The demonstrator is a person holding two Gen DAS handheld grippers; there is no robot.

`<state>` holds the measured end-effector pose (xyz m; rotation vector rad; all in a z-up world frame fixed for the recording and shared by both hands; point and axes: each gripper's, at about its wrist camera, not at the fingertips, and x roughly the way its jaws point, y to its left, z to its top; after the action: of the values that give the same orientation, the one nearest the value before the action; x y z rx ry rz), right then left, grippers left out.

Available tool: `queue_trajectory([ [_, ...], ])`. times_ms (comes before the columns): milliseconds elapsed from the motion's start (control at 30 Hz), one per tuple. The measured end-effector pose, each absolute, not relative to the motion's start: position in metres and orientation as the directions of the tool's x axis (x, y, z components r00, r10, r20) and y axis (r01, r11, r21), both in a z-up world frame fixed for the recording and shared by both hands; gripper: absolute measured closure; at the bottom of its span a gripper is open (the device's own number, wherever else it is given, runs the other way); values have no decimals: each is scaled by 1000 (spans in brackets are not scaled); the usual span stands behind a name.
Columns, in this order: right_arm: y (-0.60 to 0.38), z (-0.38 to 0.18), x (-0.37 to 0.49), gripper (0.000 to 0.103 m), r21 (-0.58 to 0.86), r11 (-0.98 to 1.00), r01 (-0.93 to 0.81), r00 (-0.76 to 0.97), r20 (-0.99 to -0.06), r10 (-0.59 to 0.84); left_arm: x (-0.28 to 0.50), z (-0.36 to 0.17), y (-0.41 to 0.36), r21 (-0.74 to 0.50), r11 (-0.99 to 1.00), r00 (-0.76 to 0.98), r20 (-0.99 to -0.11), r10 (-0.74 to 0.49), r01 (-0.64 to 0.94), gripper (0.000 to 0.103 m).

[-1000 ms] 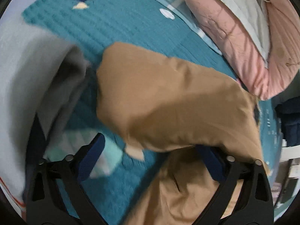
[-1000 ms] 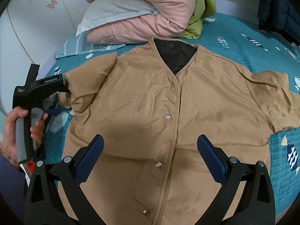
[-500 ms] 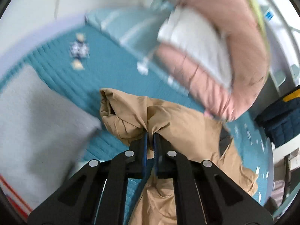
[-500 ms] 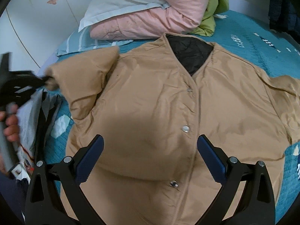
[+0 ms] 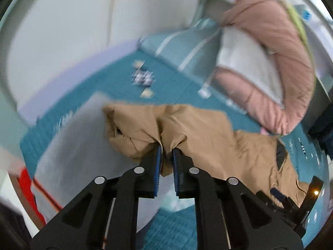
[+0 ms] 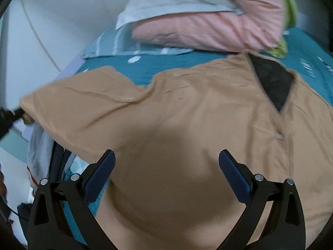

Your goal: Fold large clothes

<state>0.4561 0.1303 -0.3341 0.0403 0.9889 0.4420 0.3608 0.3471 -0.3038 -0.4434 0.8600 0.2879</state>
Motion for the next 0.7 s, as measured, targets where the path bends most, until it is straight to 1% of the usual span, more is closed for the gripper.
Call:
queue_trajectory([
  [33, 136, -336, 458, 7, 212, 912, -352, 472, -801, 368, 355, -310, 353, -278, 862, 622, -782, 53, -423, 83],
  [100, 147, -339, 459, 8, 160, 912, -379, 493, -799, 345, 344, -318, 370, -322, 822, 630, -775, 56, -470, 52],
  [133, 150, -339, 459, 9, 140, 912, -385, 504, -796, 334, 339, -320, 376, -347, 805, 640, -766, 53, -482, 47],
  [167, 154, -341, 460, 17, 116, 913, -392, 513, -796, 321, 336, -319, 379, -370, 792, 653, -756, 46, -485, 44],
  [200, 159, -346, 463, 31, 103, 907, -407, 495, -810, 314, 333, -318, 384, -413, 773, 675, -738, 28, -483, 41],
  [233, 162, -351, 464, 37, 107, 902, -419, 474, -821, 318, 331, -318, 388, -438, 757, 688, -726, 21, -485, 39],
  [267, 167, -362, 466, 44, 118, 890, -441, 432, -841, 325, 330, -318, 393, -462, 739, 698, -716, 15, -491, 33],
  [300, 172, -372, 467, 47, 100, 882, -460, 403, -862, 308, 330, -320, 397, -478, 727, 698, -716, 3, -493, 31],
  [367, 178, -384, 469, 47, 60, 877, -477, 395, -877, 275, 335, -324, 402, -512, 705, 699, -714, -32, -491, 31],
  [433, 176, -386, 473, 47, 92, 877, -471, 373, -880, 292, 335, -327, 405, -562, 672, 718, -693, -64, -482, 29],
  [500, 171, -384, 477, 47, 129, 877, -464, 348, -883, 314, 332, -334, 414, -639, 607, 745, -658, -112, -472, 18],
  [567, 162, -380, 476, 47, 194, 866, -461, 318, -875, 365, 329, -341, 422, -704, 537, 767, -623, -154, -465, 14],
  [700, 125, -356, 460, 47, 359, 821, -444, 292, -808, 511, 335, -352, 430, -726, 478, 752, -633, -184, -494, 14],
])
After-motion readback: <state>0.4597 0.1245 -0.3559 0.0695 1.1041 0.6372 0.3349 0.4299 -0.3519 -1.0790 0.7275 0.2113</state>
